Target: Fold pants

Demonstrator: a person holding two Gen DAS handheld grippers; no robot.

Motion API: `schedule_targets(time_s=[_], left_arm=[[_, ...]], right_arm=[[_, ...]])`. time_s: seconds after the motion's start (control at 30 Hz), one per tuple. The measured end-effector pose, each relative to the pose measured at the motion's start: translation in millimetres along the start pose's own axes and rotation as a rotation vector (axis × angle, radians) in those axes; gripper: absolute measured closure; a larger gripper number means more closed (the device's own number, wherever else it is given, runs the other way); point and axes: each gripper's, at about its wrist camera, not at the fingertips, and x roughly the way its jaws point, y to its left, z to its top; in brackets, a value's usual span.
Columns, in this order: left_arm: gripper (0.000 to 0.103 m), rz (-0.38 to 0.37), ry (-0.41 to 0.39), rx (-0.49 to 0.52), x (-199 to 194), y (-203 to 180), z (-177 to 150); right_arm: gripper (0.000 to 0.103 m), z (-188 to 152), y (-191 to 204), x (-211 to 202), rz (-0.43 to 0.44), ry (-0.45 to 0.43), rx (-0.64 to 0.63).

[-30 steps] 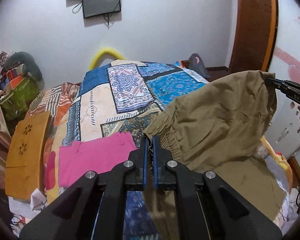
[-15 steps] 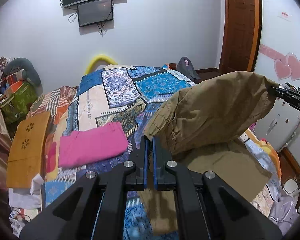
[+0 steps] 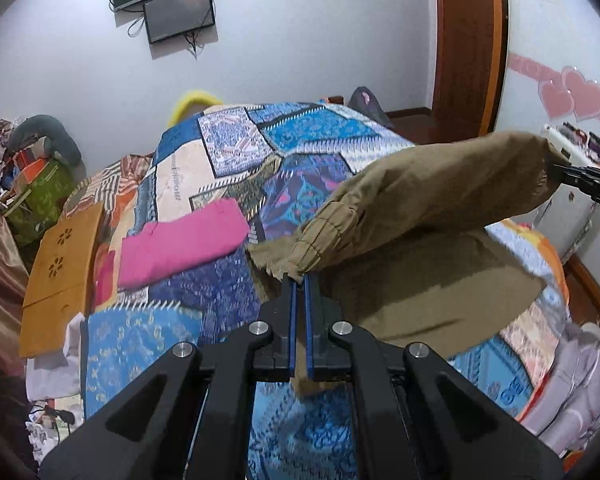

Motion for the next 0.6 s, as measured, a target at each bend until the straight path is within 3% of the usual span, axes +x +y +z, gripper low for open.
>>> schedule_targets(time_s=[0.53,0.6], left_arm=[[0.102,-0.028,0.172,-0.005,33.5,-8.8,-70.8],[0.102,-0.025,0.195,-0.015,37.0,-7.0,-76.5]], right_arm=[[0.093,-81.5,4.6,2.9,-0.029,0.151,0.002],[0.088,-88.2,3.8,4.3,-0.034,0.168,0.013]])
